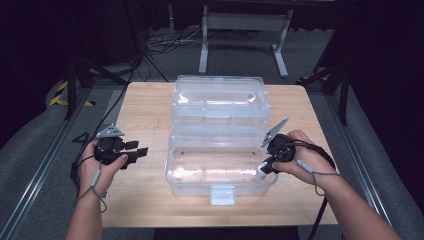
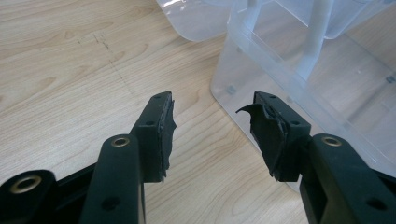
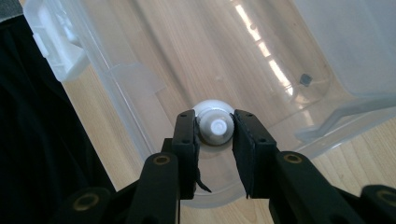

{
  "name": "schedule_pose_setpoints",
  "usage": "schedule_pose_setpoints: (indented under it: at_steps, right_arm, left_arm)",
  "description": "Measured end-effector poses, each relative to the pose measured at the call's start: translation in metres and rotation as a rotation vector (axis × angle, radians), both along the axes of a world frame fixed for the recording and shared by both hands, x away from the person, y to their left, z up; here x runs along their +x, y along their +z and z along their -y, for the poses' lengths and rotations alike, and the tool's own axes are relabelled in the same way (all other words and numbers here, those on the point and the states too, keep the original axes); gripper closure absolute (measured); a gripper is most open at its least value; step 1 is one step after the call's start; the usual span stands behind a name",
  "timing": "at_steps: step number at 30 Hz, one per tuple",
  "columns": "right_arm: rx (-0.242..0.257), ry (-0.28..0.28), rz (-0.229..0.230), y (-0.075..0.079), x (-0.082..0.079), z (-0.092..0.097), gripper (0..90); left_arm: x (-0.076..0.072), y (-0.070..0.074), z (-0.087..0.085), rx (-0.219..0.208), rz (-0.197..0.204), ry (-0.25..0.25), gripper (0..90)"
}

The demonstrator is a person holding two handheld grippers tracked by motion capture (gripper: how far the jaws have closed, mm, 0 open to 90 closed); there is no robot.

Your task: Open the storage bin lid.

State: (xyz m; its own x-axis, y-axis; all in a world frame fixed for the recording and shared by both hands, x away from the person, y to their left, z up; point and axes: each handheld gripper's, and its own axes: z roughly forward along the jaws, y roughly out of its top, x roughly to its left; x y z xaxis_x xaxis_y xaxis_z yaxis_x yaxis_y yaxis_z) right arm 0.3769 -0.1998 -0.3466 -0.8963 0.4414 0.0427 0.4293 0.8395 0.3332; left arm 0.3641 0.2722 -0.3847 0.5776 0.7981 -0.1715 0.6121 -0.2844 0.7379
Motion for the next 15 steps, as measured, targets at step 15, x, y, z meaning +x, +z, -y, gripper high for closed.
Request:
schedule_pose_setpoints:
  at_steps: [15]
  right_arm:
    - [-0.047, 0.006, -0.043, -0.028, 0.006, -0.007, 71.7]
  left_arm:
    - [0.000, 0.000, 0.000, -0.001, 0.000, -0.001, 50.1]
